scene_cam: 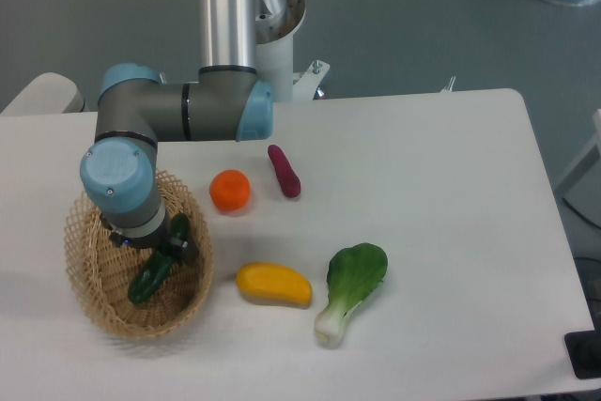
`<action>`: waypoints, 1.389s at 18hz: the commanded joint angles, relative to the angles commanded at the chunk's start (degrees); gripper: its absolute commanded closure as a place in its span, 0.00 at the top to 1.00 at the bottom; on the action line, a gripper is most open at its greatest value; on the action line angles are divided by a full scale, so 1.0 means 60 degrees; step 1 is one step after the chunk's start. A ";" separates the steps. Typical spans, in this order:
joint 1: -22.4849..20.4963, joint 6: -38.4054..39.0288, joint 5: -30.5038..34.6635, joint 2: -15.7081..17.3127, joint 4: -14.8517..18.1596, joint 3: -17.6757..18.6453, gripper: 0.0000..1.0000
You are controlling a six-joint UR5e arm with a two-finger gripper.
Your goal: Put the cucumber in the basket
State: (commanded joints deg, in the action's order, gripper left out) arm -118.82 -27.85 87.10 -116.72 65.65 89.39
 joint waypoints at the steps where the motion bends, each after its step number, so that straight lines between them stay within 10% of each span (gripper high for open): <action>1: -0.0132 -0.0249 0.0000 0.0000 0.0014 -0.0058 1.00; 16: -0.3852 -0.8128 0.0015 -0.0131 -0.0029 -0.0557 1.00; 25: -0.4732 -1.0607 0.0938 -0.0834 0.0059 -0.1288 1.00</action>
State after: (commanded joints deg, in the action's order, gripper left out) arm -147.21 -91.49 92.73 -121.72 66.01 81.66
